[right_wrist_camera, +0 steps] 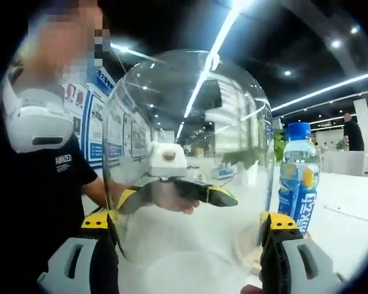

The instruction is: Open the cover put in the Mizone put the cover back on

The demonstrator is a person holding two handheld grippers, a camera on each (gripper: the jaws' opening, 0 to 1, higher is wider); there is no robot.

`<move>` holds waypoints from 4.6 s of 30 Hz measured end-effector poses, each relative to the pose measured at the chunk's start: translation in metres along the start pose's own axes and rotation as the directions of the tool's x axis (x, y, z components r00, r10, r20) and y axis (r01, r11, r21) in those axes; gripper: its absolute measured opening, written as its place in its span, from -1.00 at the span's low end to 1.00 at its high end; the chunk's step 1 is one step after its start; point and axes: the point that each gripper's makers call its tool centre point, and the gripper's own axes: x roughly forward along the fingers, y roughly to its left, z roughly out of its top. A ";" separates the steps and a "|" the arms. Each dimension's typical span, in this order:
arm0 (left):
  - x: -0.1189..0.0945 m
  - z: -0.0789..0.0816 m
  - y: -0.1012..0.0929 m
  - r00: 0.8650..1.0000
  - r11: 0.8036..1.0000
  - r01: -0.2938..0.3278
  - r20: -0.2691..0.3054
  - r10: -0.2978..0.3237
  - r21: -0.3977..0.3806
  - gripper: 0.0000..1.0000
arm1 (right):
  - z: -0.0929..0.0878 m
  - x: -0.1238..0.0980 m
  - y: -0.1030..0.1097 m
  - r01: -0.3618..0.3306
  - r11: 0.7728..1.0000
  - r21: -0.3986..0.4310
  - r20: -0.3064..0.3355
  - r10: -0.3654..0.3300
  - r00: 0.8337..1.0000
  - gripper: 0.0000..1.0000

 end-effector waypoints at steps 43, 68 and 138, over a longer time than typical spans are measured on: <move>0.003 0.137 -0.019 0.999 0.997 -0.042 0.019 0.041 0.058 0.60 | 0.146 -0.004 0.010 -0.023 0.999 -0.046 0.143 0.030 0.989 0.80; 0.010 0.234 0.020 0.998 0.985 -0.061 0.031 0.057 0.160 0.61 | 0.240 0.012 -0.031 -0.035 0.989 -0.141 0.185 0.061 0.981 0.80; 0.029 0.036 0.173 0.996 0.997 -0.057 -0.069 0.052 -0.059 0.63 | 0.036 0.048 -0.169 -0.021 0.997 0.068 0.051 0.018 0.999 0.80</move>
